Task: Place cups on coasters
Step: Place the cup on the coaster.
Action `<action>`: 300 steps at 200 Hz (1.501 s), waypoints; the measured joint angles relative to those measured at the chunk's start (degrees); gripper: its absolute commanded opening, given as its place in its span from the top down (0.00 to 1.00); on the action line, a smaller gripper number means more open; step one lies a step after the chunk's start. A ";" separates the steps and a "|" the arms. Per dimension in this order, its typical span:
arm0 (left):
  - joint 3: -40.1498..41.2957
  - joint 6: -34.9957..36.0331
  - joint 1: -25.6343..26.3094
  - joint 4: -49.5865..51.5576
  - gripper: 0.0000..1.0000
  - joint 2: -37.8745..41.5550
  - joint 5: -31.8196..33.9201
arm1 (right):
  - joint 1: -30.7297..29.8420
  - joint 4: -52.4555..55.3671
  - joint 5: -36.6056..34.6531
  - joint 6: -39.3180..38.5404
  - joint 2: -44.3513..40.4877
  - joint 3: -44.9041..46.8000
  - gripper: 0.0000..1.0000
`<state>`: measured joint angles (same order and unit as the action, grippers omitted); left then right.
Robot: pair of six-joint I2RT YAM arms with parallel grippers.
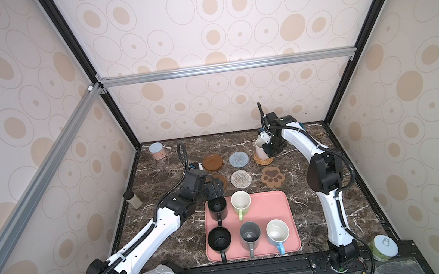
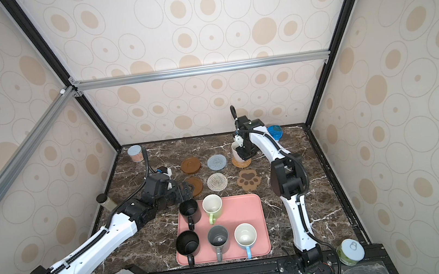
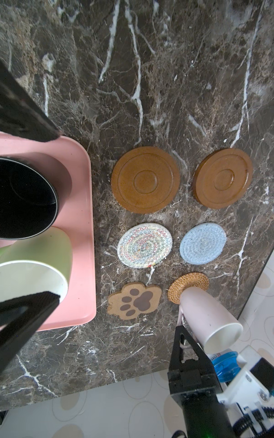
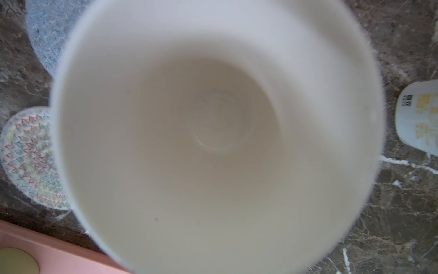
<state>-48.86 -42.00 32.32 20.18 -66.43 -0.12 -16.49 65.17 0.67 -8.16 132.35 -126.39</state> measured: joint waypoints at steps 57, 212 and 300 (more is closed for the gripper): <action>0.00 0.00 0.00 0.00 0.00 0.02 0.02 | 0.15 -0.85 0.90 0.35 0.00 0.24 0.94; 0.00 0.02 0.00 0.11 0.00 0.02 0.00 | 0.39 -5.79 0.46 1.49 -0.15 5.25 0.92; 0.00 0.02 0.00 0.13 0.00 0.02 0.02 | 1.07 -9.79 0.87 2.08 -2.51 10.25 0.76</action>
<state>-48.86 -41.98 32.32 20.32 -66.41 -0.10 -15.42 55.37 1.54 -6.09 129.84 -116.14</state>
